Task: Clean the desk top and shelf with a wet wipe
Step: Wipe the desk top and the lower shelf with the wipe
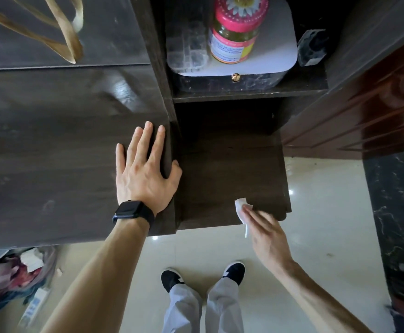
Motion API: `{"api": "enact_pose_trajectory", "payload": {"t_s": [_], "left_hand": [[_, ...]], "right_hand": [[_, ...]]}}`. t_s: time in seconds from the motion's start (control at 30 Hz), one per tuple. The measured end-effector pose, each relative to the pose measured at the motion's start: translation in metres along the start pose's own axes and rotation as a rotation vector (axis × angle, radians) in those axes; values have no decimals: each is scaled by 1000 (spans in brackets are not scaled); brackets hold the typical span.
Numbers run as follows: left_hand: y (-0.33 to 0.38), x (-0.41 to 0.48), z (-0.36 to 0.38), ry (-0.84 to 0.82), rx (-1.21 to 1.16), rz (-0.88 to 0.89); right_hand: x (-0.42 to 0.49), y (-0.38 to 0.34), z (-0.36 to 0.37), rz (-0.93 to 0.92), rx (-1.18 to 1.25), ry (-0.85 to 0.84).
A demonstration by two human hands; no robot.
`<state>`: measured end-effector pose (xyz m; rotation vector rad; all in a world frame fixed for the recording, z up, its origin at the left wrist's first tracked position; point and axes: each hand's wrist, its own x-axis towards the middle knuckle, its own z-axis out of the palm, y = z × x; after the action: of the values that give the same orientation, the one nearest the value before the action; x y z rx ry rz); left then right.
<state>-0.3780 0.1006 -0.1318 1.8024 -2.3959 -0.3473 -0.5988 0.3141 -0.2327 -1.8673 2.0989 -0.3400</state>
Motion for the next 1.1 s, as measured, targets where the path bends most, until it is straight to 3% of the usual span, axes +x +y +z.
{"api": "enact_pose_trajectory", "payload": {"t_s": [0.13, 0.2, 0.33, 0.57, 0.63, 0.77, 0.83, 0.9, 1.1], "left_hand": [[-1, 0, 0, 9, -8, -5], [-1, -2, 0, 9, -9, -7], [-3, -2, 2, 15, 4, 0], [-4, -1, 4, 32, 1, 1], [-6, -2, 4, 27, 7, -2], [-4, -3, 4, 26, -7, -4], [-3, -3, 3, 29, -7, -6], [-3, -4, 2, 27, -4, -5], [1, 0, 2, 28, -11, 2]], "right_hand": [[42, -6, -27, 488, 375, 113], [69, 5, -31, 611, 429, 172], [108, 31, -22, 489, 98, 357], [111, -1, 24, 357, 23, 399], [98, -30, 38, 266, 45, 323], [33, -78, 57, -136, 152, 11], [16, -77, 50, -115, 253, -91], [20, -61, 36, -41, 310, -90], [127, 14, 0, 268, 29, 234]]}}
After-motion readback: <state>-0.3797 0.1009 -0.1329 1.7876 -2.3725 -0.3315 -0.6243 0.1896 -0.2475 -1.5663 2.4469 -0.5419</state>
